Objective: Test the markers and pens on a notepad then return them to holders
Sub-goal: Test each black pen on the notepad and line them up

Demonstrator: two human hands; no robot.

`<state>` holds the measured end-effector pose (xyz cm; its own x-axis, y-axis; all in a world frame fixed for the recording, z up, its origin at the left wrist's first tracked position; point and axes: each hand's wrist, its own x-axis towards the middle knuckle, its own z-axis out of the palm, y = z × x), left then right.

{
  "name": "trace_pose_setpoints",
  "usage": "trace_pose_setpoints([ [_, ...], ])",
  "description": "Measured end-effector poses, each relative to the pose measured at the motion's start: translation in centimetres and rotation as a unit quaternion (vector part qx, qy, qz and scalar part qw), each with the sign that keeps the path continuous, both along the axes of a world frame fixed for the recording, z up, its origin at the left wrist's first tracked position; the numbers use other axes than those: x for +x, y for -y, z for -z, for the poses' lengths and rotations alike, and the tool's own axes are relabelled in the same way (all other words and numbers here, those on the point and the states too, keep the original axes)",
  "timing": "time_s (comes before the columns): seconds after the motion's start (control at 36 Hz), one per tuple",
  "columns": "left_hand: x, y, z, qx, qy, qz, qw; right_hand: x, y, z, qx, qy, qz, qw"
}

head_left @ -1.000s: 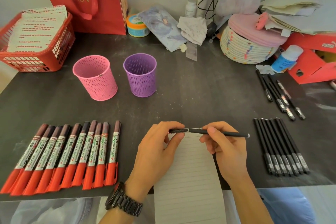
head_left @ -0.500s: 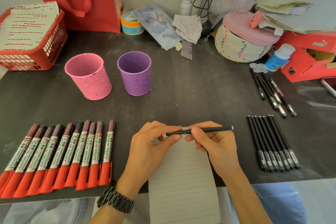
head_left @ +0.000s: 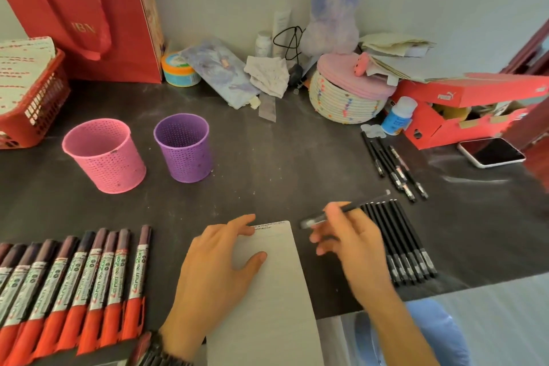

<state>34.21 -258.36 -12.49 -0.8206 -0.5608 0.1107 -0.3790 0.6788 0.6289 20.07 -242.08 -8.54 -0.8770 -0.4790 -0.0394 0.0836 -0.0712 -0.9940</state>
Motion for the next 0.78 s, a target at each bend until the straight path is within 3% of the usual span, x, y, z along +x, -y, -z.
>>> trace_pose_setpoints([
  [0.08,-0.1,0.0,0.2,-0.01,0.016,-0.011,1.0,-3.0,-3.1,-1.6,0.045,-0.011,0.046,0.998],
  [0.17,-0.1,-0.1,0.3,-0.01,0.004,-0.013,1.0,-6.3,-7.1,-3.1,0.181,-0.093,0.049,0.978],
  [0.31,-0.1,0.1,0.2,-0.011,0.005,-0.01,1.0,-10.3,-12.2,-5.1,0.414,-0.182,0.01,0.892],
  [0.39,-0.1,0.1,0.5,-0.002,0.006,-0.013,1.0,-11.4,-13.4,-5.1,0.501,-0.223,0.003,0.836],
  [0.53,-0.1,0.1,0.9,0.009,0.002,-0.02,1.0,-11.6,-13.8,-4.0,0.569,-0.226,-0.006,0.791],
  [0.78,-0.2,0.3,1.3,0.002,0.006,-0.017,1.0,-11.6,-14.5,-0.9,0.613,-0.213,-0.002,0.761],
])
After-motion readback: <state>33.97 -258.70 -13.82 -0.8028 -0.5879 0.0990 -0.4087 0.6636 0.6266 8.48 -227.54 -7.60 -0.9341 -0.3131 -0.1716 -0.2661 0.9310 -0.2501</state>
